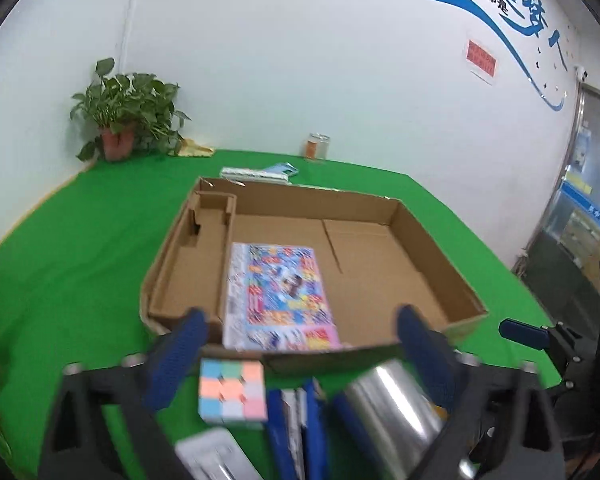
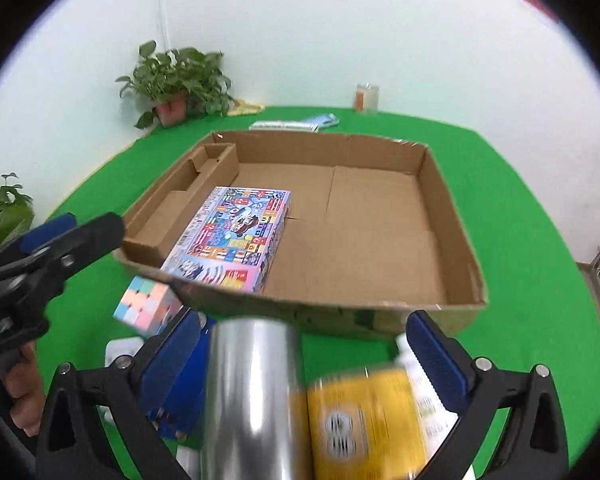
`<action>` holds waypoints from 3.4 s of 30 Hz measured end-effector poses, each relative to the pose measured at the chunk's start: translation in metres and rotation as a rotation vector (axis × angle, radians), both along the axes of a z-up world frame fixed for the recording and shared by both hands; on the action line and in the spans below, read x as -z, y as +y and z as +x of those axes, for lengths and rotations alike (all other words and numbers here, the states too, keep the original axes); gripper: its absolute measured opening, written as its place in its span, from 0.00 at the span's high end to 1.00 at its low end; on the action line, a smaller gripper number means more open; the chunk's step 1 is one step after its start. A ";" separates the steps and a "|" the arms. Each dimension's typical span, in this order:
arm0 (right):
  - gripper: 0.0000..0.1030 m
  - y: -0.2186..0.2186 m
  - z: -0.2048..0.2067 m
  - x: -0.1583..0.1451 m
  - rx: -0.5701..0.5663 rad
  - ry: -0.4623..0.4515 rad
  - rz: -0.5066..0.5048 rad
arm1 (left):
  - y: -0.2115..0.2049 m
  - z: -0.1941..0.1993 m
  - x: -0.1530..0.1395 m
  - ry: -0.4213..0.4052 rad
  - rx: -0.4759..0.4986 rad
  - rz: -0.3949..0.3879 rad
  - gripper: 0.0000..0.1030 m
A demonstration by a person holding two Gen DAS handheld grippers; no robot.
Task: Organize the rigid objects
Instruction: 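Open both grippers and withdraw from the board-game box, then move both grippers to the silver metal cylinder, then close both grippers around the silver cylinder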
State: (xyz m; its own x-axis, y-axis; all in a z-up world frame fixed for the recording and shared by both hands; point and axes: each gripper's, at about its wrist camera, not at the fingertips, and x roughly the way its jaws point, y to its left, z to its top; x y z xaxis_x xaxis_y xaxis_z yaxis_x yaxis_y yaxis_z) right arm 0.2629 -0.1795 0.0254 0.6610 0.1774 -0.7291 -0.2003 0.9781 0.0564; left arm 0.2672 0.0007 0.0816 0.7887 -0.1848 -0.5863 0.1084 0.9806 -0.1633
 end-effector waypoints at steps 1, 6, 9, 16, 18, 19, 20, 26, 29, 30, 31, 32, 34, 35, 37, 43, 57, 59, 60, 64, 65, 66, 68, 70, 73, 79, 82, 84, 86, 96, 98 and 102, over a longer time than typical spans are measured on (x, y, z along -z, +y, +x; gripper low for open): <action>0.00 -0.003 -0.008 -0.002 0.003 -0.009 0.001 | -0.006 -0.001 0.005 0.015 0.010 -0.007 0.55; 0.05 -0.006 -0.039 -0.005 0.014 -0.035 0.002 | -0.031 -0.033 0.016 0.029 0.057 0.004 0.97; 0.48 -0.011 -0.055 -0.002 0.031 -0.039 -0.022 | -0.046 -0.053 0.019 0.018 0.055 0.026 0.04; 0.00 -0.020 -0.086 0.002 -0.004 -0.092 0.041 | -0.052 -0.084 0.041 -0.009 0.047 0.011 0.01; 0.00 -0.022 -0.091 0.006 -0.024 -0.083 0.061 | -0.049 -0.088 0.050 0.026 0.039 -0.005 0.01; 0.00 -0.024 -0.093 0.008 -0.036 -0.078 0.081 | -0.048 -0.089 0.053 0.042 0.035 -0.013 0.01; 0.00 -0.026 -0.096 0.008 -0.057 -0.076 0.113 | -0.045 -0.089 0.053 0.054 0.033 -0.019 0.01; 0.00 -0.034 -0.127 0.015 -0.139 -0.087 0.222 | -0.041 -0.093 0.075 0.174 0.119 -0.127 0.01; 0.00 -0.040 -0.127 0.029 -0.127 -0.010 0.271 | -0.037 -0.095 0.094 0.247 0.155 -0.201 0.01; 0.00 -0.042 -0.127 0.033 -0.124 0.014 0.286 | -0.037 -0.094 0.099 0.267 0.164 -0.209 0.01; 0.00 -0.044 -0.127 0.036 -0.125 0.030 0.299 | -0.037 -0.095 0.101 0.282 0.169 -0.211 0.01; 0.00 -0.045 -0.128 0.037 -0.126 0.041 0.306 | -0.037 -0.096 0.105 0.297 0.174 -0.212 0.02; 0.00 -0.048 -0.131 0.041 -0.124 0.056 0.300 | -0.039 -0.097 0.111 0.316 0.197 -0.208 0.02; 0.00 -0.049 -0.132 0.043 -0.122 0.062 0.294 | -0.041 -0.098 0.112 0.324 0.213 -0.209 0.03; 0.02 -0.051 -0.132 0.046 -0.112 0.093 0.278 | -0.045 -0.098 0.111 0.327 0.241 -0.227 0.04; 0.05 -0.048 -0.124 0.053 -0.115 0.163 0.281 | -0.066 -0.065 0.112 0.385 0.315 -0.298 0.04; 0.12 -0.016 -0.087 0.063 -0.170 0.218 0.256 | -0.087 -0.002 0.156 0.612 0.282 -0.261 0.11; 0.13 -0.017 -0.082 0.068 -0.153 0.249 0.254 | -0.087 0.003 0.156 0.623 0.291 -0.260 0.11; 0.14 -0.017 -0.079 0.073 -0.141 0.272 0.249 | -0.088 0.005 0.157 0.627 0.295 -0.258 0.11; 0.16 -0.018 -0.071 0.083 -0.119 0.315 0.254 | -0.091 0.015 0.158 0.635 0.304 -0.247 0.11; 0.16 -0.018 -0.070 0.083 -0.116 0.315 0.251 | -0.093 0.016 0.158 0.634 0.307 -0.242 0.12; 0.16 -0.018 -0.069 0.083 -0.112 0.317 0.249 | -0.095 0.018 0.158 0.632 0.310 -0.239 0.12; 0.17 -0.018 -0.069 0.081 -0.105 0.318 0.248 | -0.097 0.021 0.157 0.629 0.315 -0.234 0.13; 0.17 -0.019 -0.068 0.081 -0.097 0.320 0.242 | -0.100 0.022 0.156 0.634 0.323 -0.237 0.13; 0.17 -0.018 -0.073 0.079 -0.091 0.331 0.220 | -0.103 0.023 0.157 0.657 0.354 -0.250 0.13; 0.17 -0.034 -0.089 0.078 -0.101 0.393 0.281 | -0.104 0.023 0.159 0.694 0.412 -0.295 0.17; 0.16 -0.039 -0.087 0.074 -0.103 0.401 0.302 | -0.092 0.036 0.157 0.702 0.394 -0.345 0.17; 0.16 -0.043 -0.083 0.070 -0.094 0.405 0.325 | -0.084 0.044 0.156 0.705 0.365 -0.334 0.17; 0.16 -0.047 -0.077 0.070 -0.081 0.420 0.353 | -0.082 0.053 0.155 0.712 0.370 -0.327 0.17; 0.17 -0.037 -0.057 0.092 -0.033 0.504 0.343 | -0.108 0.064 0.144 0.721 0.397 -0.250 0.20; 0.17 -0.033 -0.058 0.092 -0.032 0.494 0.318 | -0.107 0.064 0.142 0.711 0.390 -0.249 0.20; 0.17 -0.027 -0.054 0.092 -0.033 0.493 0.303 | -0.103 0.059 0.138 0.701 0.388 -0.264 0.21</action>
